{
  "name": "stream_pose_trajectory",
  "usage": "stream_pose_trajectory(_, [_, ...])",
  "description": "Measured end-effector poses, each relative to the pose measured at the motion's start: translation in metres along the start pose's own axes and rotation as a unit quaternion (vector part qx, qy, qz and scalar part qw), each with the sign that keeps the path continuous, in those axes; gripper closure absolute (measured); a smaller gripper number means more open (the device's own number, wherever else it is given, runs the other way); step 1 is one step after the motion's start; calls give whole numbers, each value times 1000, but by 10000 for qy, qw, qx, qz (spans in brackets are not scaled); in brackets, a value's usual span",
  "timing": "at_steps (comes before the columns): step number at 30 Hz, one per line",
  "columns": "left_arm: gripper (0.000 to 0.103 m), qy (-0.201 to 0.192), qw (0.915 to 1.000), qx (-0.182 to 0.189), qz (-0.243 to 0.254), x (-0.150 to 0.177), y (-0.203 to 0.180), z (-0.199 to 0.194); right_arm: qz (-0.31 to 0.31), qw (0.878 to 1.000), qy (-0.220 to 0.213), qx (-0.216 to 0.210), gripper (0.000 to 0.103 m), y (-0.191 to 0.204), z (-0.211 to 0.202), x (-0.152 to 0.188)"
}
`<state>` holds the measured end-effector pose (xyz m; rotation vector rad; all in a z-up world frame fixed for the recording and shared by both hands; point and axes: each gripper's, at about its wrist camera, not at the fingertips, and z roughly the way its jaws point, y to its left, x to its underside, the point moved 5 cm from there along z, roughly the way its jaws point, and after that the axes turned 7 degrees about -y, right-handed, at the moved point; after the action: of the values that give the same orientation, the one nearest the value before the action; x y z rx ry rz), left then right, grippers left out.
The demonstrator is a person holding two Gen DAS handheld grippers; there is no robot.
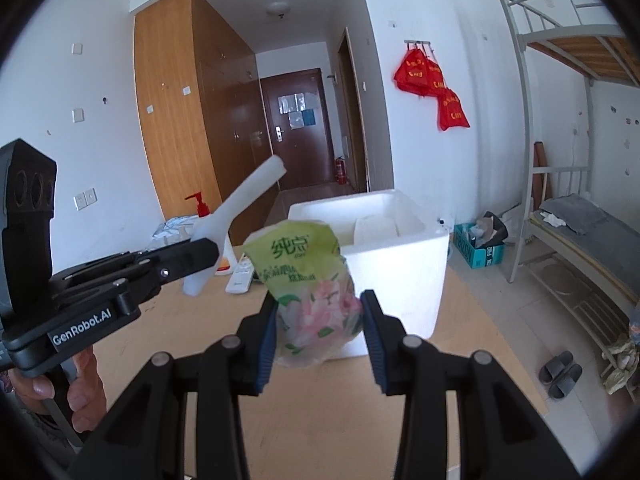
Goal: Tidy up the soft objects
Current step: 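Lower the tissue pack into the foam box and open the right tool while the left tool lowers the tube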
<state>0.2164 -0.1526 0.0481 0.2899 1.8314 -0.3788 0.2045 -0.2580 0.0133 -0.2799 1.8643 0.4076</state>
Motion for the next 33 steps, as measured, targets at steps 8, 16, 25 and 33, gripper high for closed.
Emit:
stream_pose_trajectory(8, [96, 48, 10000, -58, 49, -17, 2, 22, -93, 9999, -15, -63, 59, -5, 18, -19])
stream_pose_trajectory(16, [96, 81, 9999, -103, -21, -31, 9, 40, -148, 9998, -3, -153, 59, -12, 37, -35])
stream_pose_trajectory(25, [96, 57, 9999, -135, -71, -44, 17, 61, -176, 9997, 8, -176, 59, -17, 54, -48])
stream_pose_trajectory(33, [96, 79, 9998, -154, -137, -50, 28, 84, -210, 9997, 100, -82, 59, -22, 75, -53])
